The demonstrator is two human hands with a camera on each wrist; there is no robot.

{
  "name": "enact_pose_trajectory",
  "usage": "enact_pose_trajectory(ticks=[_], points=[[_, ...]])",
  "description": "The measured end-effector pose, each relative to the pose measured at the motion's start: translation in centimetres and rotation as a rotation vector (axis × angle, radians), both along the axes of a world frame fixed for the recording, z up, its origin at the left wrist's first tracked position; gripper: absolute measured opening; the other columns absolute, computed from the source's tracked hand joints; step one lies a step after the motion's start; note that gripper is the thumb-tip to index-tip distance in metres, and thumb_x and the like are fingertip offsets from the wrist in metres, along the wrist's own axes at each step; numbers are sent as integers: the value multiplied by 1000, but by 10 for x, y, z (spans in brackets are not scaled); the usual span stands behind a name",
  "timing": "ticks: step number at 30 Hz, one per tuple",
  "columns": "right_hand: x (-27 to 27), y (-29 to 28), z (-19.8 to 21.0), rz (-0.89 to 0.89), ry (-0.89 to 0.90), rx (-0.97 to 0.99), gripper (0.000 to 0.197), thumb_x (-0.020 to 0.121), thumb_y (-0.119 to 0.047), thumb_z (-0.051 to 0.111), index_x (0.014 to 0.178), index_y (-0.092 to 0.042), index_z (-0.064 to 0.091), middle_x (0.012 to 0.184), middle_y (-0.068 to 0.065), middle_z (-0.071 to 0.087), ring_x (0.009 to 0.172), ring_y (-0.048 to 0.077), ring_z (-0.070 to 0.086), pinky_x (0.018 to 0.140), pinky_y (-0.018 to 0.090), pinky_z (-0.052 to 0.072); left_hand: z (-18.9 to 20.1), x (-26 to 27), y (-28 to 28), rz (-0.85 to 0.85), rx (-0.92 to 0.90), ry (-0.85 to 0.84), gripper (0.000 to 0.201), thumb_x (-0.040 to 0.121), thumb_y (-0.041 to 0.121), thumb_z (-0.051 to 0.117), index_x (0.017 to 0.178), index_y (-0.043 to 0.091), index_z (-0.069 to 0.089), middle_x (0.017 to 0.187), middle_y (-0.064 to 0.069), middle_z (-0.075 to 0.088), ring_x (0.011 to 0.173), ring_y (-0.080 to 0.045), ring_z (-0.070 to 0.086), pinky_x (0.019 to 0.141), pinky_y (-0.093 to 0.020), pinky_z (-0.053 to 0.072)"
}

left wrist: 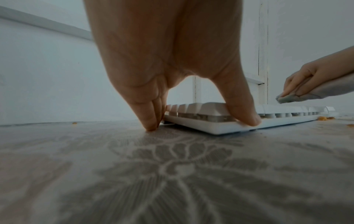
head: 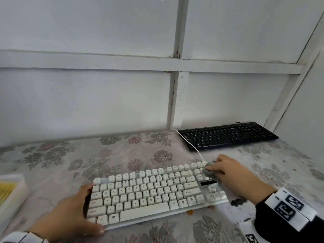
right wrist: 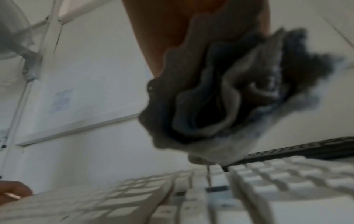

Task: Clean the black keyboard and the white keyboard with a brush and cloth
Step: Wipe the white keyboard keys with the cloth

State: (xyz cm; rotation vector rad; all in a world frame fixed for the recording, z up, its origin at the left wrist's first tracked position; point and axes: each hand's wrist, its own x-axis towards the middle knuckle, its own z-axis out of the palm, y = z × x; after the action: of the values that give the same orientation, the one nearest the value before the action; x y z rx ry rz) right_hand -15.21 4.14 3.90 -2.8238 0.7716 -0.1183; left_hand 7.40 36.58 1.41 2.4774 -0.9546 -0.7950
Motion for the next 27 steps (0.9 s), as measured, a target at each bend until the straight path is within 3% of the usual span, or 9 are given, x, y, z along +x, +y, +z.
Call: enact_pose_trajectory(ticks=[3, 8, 12, 15, 18, 20, 23, 27], points=[[3, 7, -12, 40, 19, 44, 27, 96, -35, 49, 104, -20, 69, 90, -10, 46, 70, -4, 44, 58, 8, 33, 1, -1, -1, -6, 0, 6, 145, 3, 82, 56, 135, 40, 13, 104, 25, 50, 94, 5, 51, 71, -6, 38], [-5, -11, -8, -31, 109, -72, 21, 95, -27, 51, 94, -24, 72, 82, -12, 39, 69, 0, 43, 55, 13, 32, 3, -3, -1, -19, 8, 3, 150, 0, 84, 54, 136, 39, 12, 100, 27, 47, 90, 6, 48, 69, -5, 37], [-10, -25, 2, -142, 126, -139, 20, 92, -16, 52, 92, -17, 72, 76, -12, 34, 61, 1, 38, 52, 14, 31, 3, -2, -1, -8, -3, 14, 144, 10, 76, 70, 137, 38, 13, 102, 26, 49, 92, 6, 50, 69, -5, 38], [-10, -25, 5, -112, 85, -105, 22, 96, -22, 50, 93, -25, 72, 81, -12, 39, 67, 0, 41, 55, 13, 32, -1, 0, 0, -12, -1, 5, 142, 9, 81, 61, 136, 38, 13, 109, 24, 51, 97, 4, 51, 72, -7, 39], [-11, -18, -2, -59, 93, -37, 23, 97, -25, 49, 88, -27, 70, 82, -14, 39, 72, -1, 46, 56, 11, 33, -2, 0, -1, -12, -5, 13, 139, 10, 79, 61, 135, 39, 13, 105, 26, 49, 96, 5, 51, 71, -7, 39], [-14, -22, -8, -80, 103, -58, 23, 98, -27, 47, 95, -30, 70, 81, -13, 38, 74, 4, 47, 56, 12, 32, -2, 0, -1, -12, -9, 15, 138, 11, 79, 61, 134, 40, 12, 105, 26, 49, 96, 5, 51, 71, -8, 40], [-25, -35, -11, -139, 142, -99, 25, 98, -32, 46, 110, -29, 68, 80, -14, 35, 71, 1, 42, 55, 12, 32, -2, 0, 0, -17, 5, -3, 140, 9, 81, 58, 135, 39, 12, 109, 23, 50, 98, 4, 51, 72, -8, 40], [-40, -56, -11, -269, 149, -86, 24, 97, -33, 48, 101, -21, 68, 77, -13, 37, 65, -1, 41, 49, 13, 31, -2, 0, 0, -28, 39, -30, 143, 8, 83, 54, 136, 37, 11, 111, 21, 49, 97, 3, 50, 69, -7, 39]])
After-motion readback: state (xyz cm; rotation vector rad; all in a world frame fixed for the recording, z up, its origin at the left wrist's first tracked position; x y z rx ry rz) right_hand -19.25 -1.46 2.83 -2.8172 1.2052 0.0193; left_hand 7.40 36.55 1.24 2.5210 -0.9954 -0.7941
